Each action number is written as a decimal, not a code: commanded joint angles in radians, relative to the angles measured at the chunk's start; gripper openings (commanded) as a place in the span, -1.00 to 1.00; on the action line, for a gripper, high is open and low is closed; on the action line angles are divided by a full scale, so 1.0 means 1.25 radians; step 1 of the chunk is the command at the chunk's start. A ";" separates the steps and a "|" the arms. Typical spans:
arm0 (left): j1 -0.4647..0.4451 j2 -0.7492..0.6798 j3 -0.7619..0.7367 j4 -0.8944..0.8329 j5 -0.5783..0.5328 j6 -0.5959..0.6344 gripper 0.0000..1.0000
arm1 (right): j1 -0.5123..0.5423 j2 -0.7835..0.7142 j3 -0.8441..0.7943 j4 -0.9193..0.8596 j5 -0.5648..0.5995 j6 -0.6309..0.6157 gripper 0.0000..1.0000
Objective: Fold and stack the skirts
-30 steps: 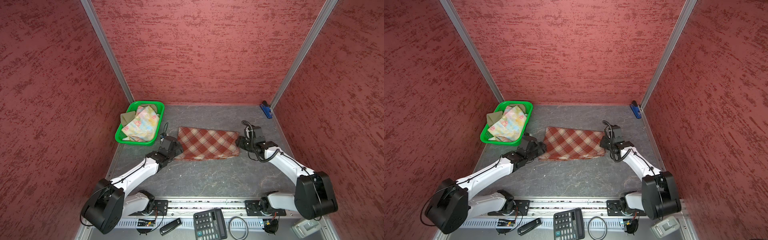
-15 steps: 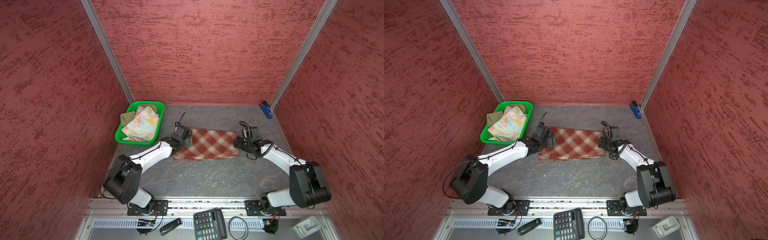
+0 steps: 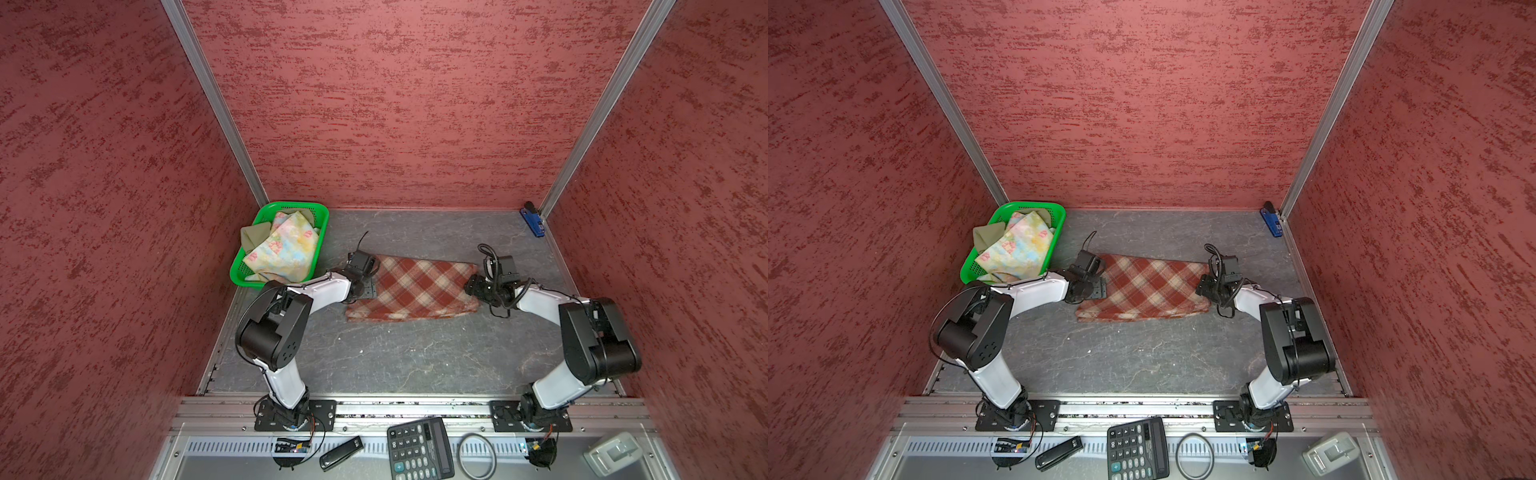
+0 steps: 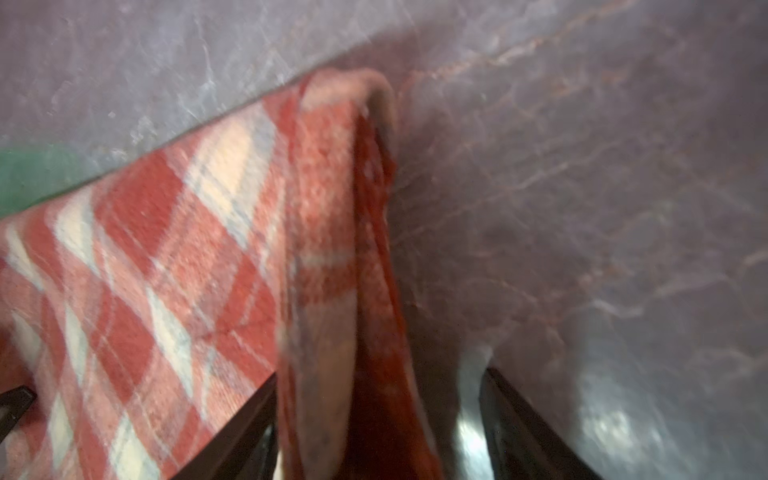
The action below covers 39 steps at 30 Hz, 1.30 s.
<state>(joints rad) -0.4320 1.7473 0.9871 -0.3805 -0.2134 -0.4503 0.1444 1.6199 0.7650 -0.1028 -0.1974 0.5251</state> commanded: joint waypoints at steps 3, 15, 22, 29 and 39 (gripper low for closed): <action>0.034 0.039 -0.009 0.032 0.035 0.016 0.63 | -0.005 0.062 -0.040 0.024 -0.047 0.025 0.34; 0.082 0.119 -0.002 0.094 0.183 -0.017 -0.05 | -0.006 0.134 -0.034 0.063 -0.079 0.033 -0.33; 0.078 0.134 -0.006 0.091 0.242 0.007 -0.53 | -0.007 0.120 -0.016 0.066 -0.077 0.019 -0.53; 0.055 0.157 -0.025 0.123 0.284 0.000 -0.78 | -0.048 0.066 0.001 0.052 -0.068 0.004 -1.00; -0.081 0.243 0.073 0.156 0.325 -0.070 -1.00 | -0.062 -0.073 0.095 -0.110 0.052 -0.060 -1.00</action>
<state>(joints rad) -0.4870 1.9575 1.0924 -0.0311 0.1452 -0.5011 0.0673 1.5841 0.8257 -0.1513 -0.2020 0.4881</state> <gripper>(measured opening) 0.093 0.119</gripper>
